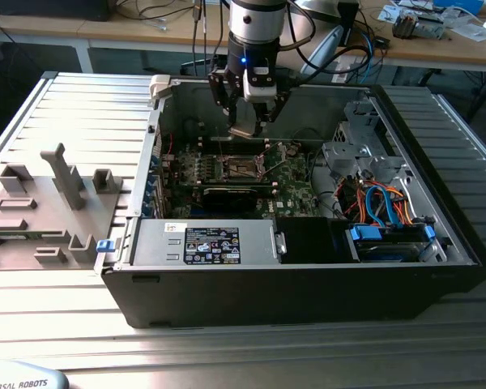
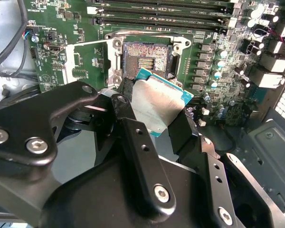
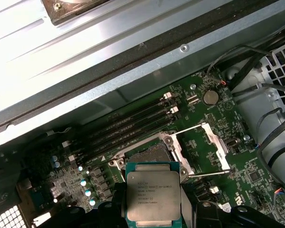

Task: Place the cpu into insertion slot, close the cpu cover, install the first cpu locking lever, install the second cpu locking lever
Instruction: 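Place the cpu into insertion slot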

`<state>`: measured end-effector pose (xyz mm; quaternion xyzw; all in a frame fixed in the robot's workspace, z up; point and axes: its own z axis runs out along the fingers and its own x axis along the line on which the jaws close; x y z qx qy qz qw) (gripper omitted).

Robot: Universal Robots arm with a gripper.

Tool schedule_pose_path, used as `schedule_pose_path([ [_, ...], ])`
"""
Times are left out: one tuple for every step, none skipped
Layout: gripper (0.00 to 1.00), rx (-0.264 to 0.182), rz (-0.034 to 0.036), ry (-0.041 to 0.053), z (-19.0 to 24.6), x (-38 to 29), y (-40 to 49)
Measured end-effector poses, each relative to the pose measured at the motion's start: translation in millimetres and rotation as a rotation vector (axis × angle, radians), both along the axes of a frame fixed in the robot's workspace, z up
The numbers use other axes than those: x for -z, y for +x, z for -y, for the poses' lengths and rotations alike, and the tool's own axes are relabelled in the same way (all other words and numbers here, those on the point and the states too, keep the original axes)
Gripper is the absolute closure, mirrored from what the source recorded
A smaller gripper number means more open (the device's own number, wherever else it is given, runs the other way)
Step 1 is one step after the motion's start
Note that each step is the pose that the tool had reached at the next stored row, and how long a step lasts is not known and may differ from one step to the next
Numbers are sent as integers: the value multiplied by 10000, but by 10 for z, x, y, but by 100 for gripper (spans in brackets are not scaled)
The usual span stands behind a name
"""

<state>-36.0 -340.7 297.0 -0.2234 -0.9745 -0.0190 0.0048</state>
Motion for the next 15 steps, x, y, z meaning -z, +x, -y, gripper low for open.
schedule_pose_path([
  [46,14,0,0,0,0,0],
  [46,23,0,0,0,0,0],
  [46,32,0,0,0,0,0],
  [46,44,0,0,0,0,0],
  [46,62,0,0,0,0,0],
  [46,76,0,0,0,0,0],
  [46,85,0,0,0,0,0],
  [46,94,0,-1,0,0,0],
  [46,107,0,0,0,0,0],
  [46,121,0,0,0,0,0],
  [46,130,0,0,0,0,0],
  [46,138,0,0,0,0,0],
  [46,150,0,0,0,0,0],
  [46,157,0,1,0,0,0],
  [46,165,0,0,0,0,0],
])
